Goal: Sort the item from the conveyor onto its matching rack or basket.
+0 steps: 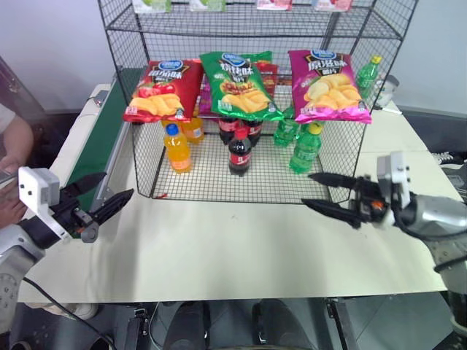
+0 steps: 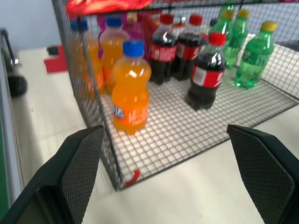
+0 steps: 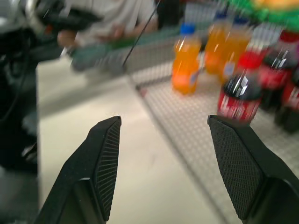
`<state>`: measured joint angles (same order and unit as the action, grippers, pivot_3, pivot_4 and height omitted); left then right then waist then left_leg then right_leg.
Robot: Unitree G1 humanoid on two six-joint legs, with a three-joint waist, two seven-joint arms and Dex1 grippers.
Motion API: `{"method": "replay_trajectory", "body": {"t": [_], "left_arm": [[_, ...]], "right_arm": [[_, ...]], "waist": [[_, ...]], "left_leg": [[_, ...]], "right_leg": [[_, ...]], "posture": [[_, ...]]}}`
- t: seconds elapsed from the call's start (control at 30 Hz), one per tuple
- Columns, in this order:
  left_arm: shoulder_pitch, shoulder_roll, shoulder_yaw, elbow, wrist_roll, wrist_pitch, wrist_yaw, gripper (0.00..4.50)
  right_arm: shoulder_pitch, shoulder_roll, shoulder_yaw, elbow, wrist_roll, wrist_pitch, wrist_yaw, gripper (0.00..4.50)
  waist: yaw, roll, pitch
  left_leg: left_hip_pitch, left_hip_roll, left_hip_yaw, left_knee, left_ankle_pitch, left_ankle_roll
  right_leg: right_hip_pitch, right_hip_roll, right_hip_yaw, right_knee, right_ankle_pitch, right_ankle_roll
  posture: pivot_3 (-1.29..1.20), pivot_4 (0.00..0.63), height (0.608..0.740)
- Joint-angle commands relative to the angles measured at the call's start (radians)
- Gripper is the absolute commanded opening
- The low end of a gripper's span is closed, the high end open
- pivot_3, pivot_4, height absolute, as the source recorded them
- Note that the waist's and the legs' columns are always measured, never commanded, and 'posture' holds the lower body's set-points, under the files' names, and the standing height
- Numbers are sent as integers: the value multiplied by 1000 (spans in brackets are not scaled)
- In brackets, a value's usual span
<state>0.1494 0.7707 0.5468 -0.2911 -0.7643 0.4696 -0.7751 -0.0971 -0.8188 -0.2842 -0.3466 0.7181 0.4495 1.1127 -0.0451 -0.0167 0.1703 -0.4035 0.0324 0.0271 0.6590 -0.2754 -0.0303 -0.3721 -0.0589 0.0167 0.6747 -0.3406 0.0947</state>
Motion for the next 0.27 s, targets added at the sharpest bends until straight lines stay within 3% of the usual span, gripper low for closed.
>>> {"method": "replay_trajectory", "body": {"t": [0.03,0.27], "left_arm": [[0,29,24,56,65,-27,-8,4500],[-28,28,42,204,112,-105,-75,4500]], "right_arm": [[-18,-21,-49,37,-11,-42,16,3057],[-11,14,-37,87,-58,-89,-17,3057]], "waist": [[4,0,0],[10,0,0]], "left_leg": [[0,0,0,0,0,0],[-2,0,0,0,0,0]], "right_leg": [[0,0,0,0,0,0],[-1,0,-1,-2,0,0]], "posture": [[0,150,739],[0,150,739]]}}
